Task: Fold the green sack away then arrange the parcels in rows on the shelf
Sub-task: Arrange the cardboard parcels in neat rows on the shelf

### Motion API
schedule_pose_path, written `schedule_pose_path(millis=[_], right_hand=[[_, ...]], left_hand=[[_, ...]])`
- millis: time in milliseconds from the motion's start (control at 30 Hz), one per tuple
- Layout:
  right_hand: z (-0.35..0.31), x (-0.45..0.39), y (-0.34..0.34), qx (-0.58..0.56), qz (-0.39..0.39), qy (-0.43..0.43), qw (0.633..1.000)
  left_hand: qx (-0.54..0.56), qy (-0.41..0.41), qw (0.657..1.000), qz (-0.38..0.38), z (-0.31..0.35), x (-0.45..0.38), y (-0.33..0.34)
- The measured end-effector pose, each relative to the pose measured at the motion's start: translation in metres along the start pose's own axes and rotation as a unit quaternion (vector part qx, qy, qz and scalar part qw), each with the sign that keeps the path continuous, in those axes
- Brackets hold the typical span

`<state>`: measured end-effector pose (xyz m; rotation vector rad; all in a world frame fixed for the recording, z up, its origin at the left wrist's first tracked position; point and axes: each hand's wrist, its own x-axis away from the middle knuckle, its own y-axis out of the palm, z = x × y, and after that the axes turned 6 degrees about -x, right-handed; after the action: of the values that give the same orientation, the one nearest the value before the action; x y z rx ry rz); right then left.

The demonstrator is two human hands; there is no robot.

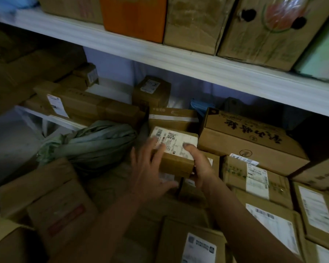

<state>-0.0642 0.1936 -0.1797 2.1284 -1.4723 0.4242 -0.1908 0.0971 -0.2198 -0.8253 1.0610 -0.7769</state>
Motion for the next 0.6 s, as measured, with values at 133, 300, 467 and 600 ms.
schedule_pose_path(millis=[133, 300, 467, 600], right_hand=[[0.018, 0.012, -0.022, 0.005, -0.006, -0.005, 1.0], [0.041, 0.034, -0.034, 0.047, -0.031, 0.022, 0.998], [0.057, 0.051, -0.026, 0.13, -0.047, -0.004, 0.99], [0.068, 0.063, -0.028, 0.273, -0.058, -0.056, 0.959]], left_hand=[[0.435, -0.298, 0.843, -0.111, 0.018, 0.007, -0.033], [0.528, -0.421, 0.717, -0.171, 0.013, 0.027, -0.038], [0.586, -0.475, 0.647, -0.111, 0.014, 0.052, -0.043], [0.581, -0.533, 0.615, -0.016, 0.007, 0.071, -0.038]])
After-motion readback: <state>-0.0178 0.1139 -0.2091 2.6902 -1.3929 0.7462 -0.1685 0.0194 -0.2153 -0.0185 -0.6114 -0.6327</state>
